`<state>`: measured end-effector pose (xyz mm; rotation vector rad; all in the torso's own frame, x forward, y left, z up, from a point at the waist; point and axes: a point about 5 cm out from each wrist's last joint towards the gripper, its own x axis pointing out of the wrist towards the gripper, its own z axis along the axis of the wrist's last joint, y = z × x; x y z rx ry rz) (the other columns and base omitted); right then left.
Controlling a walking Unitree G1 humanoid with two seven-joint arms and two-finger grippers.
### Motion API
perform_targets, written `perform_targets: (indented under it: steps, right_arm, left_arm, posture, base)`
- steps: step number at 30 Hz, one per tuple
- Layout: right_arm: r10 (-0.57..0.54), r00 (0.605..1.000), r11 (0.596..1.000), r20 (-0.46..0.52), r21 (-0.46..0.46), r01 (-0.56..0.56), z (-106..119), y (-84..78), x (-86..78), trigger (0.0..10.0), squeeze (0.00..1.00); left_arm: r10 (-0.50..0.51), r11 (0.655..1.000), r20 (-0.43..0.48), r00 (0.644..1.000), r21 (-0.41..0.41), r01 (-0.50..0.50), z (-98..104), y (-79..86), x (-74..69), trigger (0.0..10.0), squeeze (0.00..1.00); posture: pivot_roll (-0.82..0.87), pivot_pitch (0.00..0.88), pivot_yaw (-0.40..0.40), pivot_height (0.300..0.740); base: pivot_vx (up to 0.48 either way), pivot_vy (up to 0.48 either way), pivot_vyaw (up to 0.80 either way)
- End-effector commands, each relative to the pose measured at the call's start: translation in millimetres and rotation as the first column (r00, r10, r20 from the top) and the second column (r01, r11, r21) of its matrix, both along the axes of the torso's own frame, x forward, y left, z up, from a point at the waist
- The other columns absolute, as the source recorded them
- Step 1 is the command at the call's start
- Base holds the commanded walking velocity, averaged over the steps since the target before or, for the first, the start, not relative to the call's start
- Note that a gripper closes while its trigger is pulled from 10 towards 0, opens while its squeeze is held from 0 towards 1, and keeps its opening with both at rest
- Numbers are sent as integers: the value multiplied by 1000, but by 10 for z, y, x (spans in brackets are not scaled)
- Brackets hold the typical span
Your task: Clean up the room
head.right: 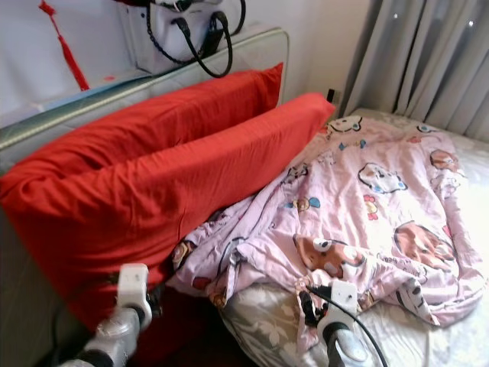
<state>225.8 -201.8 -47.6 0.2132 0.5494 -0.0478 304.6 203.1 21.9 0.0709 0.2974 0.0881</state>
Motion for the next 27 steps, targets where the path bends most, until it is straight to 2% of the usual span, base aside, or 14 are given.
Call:
perform_targets:
  steps: [1,3,5,6,7,8,9,12,17,20,24,27]
  right_arm:
    - [-3,1000,1000,25,-23,3,-6,-19,-50,10000,0]
    - [-12,1000,1000,28,-23,13,-24,-28,-95,10000,0]
    - [20,992,999,127,-43,-15,119,45,90,10000,0]
    - [49,974,997,220,-64,-36,317,135,345,10000,0]
    - [49,974,997,220,-64,-36,317,135,345,10000,0]
    - [98,924,993,370,-91,-69,647,289,661,10000,0]
    - [117,905,992,410,-99,-84,734,330,723,10000,0]
    - [156,870,986,468,-119,-112,820,349,740,10000,0]
    - [149,848,987,509,-132,-94,877,343,728,10000,0]
    - [124,847,989,517,-129,-67,872,330,692,10000,0]
    - [79,870,991,487,-134,-15,742,287,504,10000,0]
    - [79,873,990,482,-144,-10,721,277,459,10000,0]
  left_arm:
    - [-5,1000,44,999,-17,6,-8,-45,-39,10000,0]
    - [-3,1000,73,997,-20,4,7,-47,-50,10000,0]
    - [-17,1000,133,991,-19,19,59,-68,-57,10000,0]
    - [-22,1000,149,989,-18,25,65,-74,-70,10000,0]
    - [-22,1000,149,989,-18,25,65,-74,-70,10000,0]
    - [-32,999,185,982,-11,35,81,-58,-118,10000,0]
    - [-38,999,200,979,-7,40,89,-53,-139,10000,0]
    - [-56,998,237,970,7,56,93,-62,-230,10000,0]
    - [-49,999,259,965,8,48,89,-59,-312,10000,0]
    - [-47,999,266,963,7,47,86,-68,-352,10000,0]
    - [-43,999,273,961,4,44,77,-80,-463,10000,0]
    - [-42,999,275,960,5,43,92,-74,-489,10000,0]
  posture:
    - [84,0,-26,740]
    - [88,0,-25,740]
    - [91,0,-24,740]
    - [98,0,-25,740]
    - [98,0,-25,740]
    - [92,0,-28,740]
    - [92,0,-30,740]
    - [100,17,-47,740]
    - [109,41,-59,740]
    - [115,48,-62,740]
    - [119,56,-62,740]
    - [119,62,-61,740]
  base:
    - [0,0,0]
    - [0,0,0]
    - [0,0,0]
    - [0,0,0]
    - [0,0,0]
    - [0,0,0]
    - [0,0,0]
    - [0,0,0]
    - [0,0,0]
    - [0,0,0]
    - [0,0,0]
    - [0,0,0]
